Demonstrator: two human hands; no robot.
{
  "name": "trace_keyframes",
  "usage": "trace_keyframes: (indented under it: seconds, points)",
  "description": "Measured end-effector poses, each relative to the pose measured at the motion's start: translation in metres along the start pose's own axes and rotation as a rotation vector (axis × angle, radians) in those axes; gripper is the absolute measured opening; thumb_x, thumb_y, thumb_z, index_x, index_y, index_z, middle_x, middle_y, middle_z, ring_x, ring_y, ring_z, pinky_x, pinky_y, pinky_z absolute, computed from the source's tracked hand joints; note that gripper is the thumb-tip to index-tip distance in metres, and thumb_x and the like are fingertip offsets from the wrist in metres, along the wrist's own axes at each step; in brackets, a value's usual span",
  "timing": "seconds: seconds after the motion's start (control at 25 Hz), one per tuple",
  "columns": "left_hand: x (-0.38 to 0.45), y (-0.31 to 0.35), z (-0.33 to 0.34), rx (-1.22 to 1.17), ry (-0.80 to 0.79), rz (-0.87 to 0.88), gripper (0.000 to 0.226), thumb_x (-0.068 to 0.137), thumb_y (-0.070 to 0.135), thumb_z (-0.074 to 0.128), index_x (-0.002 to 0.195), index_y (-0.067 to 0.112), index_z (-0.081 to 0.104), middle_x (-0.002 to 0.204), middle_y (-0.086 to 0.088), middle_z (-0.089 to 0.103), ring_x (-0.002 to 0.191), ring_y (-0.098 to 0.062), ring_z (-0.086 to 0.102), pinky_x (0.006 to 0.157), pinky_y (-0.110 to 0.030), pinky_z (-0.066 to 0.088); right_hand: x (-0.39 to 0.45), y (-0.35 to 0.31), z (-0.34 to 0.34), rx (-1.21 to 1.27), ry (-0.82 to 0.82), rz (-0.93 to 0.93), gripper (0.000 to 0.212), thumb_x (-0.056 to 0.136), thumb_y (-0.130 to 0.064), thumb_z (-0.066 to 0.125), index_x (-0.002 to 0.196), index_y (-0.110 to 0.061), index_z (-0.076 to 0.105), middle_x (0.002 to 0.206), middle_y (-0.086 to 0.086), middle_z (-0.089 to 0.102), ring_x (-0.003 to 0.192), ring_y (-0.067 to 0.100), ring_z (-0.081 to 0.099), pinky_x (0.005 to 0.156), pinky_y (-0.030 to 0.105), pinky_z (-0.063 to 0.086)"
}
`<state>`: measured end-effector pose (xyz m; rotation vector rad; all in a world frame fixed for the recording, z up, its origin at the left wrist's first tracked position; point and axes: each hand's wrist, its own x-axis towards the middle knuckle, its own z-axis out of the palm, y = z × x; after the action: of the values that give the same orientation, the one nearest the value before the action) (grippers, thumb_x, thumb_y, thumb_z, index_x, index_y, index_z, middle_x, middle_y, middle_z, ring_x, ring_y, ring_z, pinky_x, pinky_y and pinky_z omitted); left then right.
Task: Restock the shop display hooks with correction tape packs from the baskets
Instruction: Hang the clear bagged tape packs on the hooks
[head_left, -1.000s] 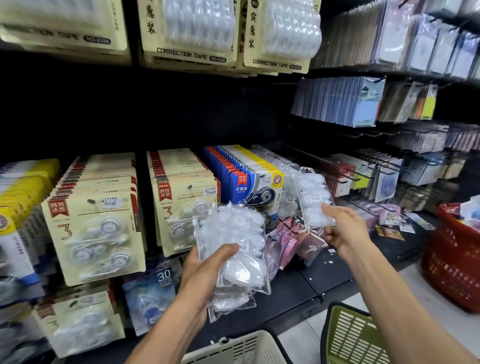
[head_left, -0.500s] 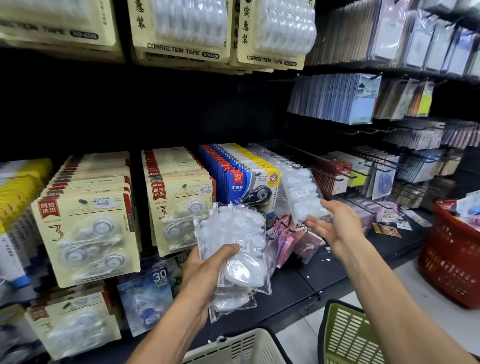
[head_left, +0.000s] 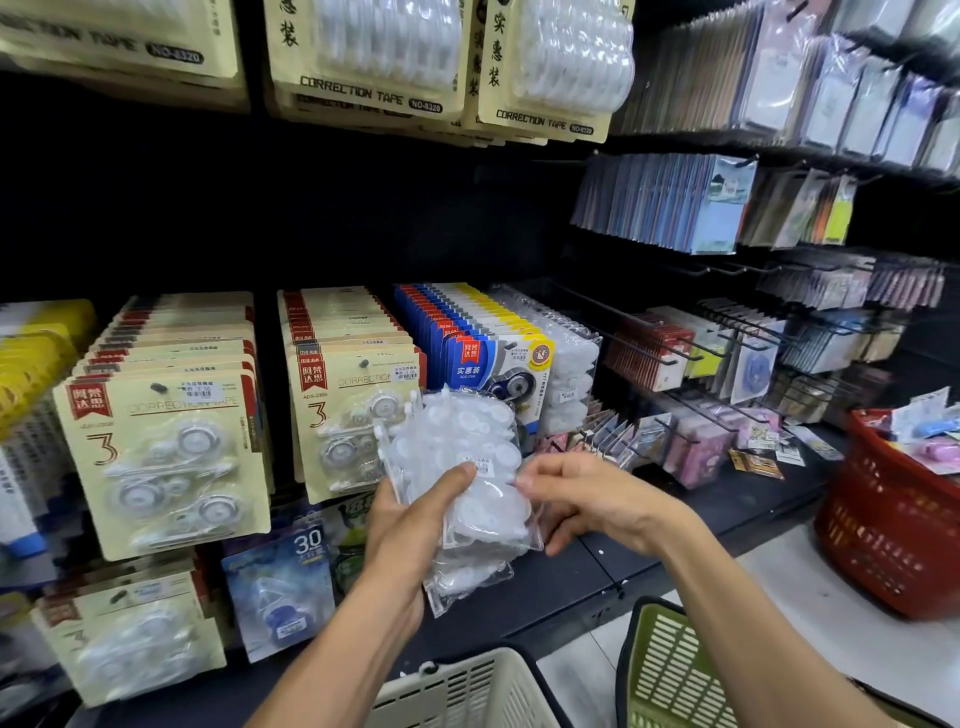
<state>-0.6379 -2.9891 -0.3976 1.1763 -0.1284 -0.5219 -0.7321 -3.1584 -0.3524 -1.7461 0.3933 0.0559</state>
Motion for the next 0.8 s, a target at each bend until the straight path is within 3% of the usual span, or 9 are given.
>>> trace_keyframes:
  seconds: [0.12, 0.28, 0.36, 0.48, 0.64, 0.8]
  points:
    - [-0.005, 0.004, 0.006, -0.028, 0.027, 0.037, 0.083, 0.048, 0.057, 0.087, 0.123, 0.029, 0.067, 0.108, 0.007, 0.078, 0.1, -0.019, 0.075, 0.096, -0.046, 0.057, -0.002, -0.001, 0.007, -0.008, -0.029, -0.037, 0.019, 0.083, -0.016, 0.076, 0.086, -0.012, 0.057, 0.069, 0.008, 0.065, 0.055, 0.019, 0.064, 0.05, 0.027, 0.056]
    - [-0.012, 0.008, 0.01, -0.03, 0.03, 0.068, 0.093, 0.045, 0.078, 0.081, 0.126, 0.036, 0.065, 0.119, 0.01, 0.073, 0.11, -0.018, 0.069, 0.102, -0.048, 0.052, -0.009, 0.002, 0.001, 0.175, 0.084, -0.075, 0.009, 0.092, -0.008, 0.064, 0.091, -0.008, 0.056, 0.079, 0.012, 0.067, 0.06, 0.027, 0.069, 0.046, 0.028, 0.055]
    - [-0.012, 0.008, 0.01, -0.012, 0.025, 0.057, 0.079, 0.054, 0.071, 0.082, 0.123, 0.034, 0.066, 0.119, 0.009, 0.073, 0.109, -0.015, 0.068, 0.101, -0.043, 0.052, -0.009, 0.005, -0.005, 0.295, 0.136, -0.076, 0.004, 0.096, -0.007, 0.058, 0.096, -0.008, 0.054, 0.085, 0.02, 0.065, 0.058, 0.03, 0.069, 0.044, 0.029, 0.054]
    - [-0.006, 0.004, 0.009, -0.014, 0.019, 0.033, 0.035, 0.075, 0.049, 0.081, 0.104, 0.034, 0.068, 0.105, 0.013, 0.074, 0.098, -0.01, 0.069, 0.099, -0.037, 0.052, -0.006, 0.014, -0.016, 0.454, 0.288, -0.125, 0.004, 0.1, -0.008, 0.053, 0.103, -0.008, 0.052, 0.09, 0.023, 0.058, 0.049, 0.027, 0.064, 0.039, 0.027, 0.051]
    - [-0.003, -0.001, 0.01, 0.005, 0.02, 0.006, 0.046, 0.065, 0.056, 0.082, 0.104, 0.035, 0.07, 0.105, 0.012, 0.076, 0.103, -0.017, 0.071, 0.102, -0.044, 0.052, -0.01, 0.023, -0.046, 0.644, 0.591, -0.256, 0.013, 0.103, -0.008, 0.049, 0.111, -0.01, 0.058, 0.087, 0.016, 0.071, 0.051, 0.019, 0.062, 0.046, 0.026, 0.054]
    - [0.003, -0.007, 0.014, 0.005, -0.002, 0.003, 0.036, 0.082, 0.043, 0.079, 0.113, 0.031, 0.064, 0.101, 0.014, 0.071, 0.094, -0.009, 0.067, 0.093, -0.035, 0.052, -0.011, 0.025, -0.091, 0.791, 0.858, -0.31, 0.035, 0.102, 0.0, 0.046, 0.136, -0.01, 0.048, 0.095, 0.016, 0.064, 0.069, 0.022, 0.061, 0.062, 0.03, 0.056]
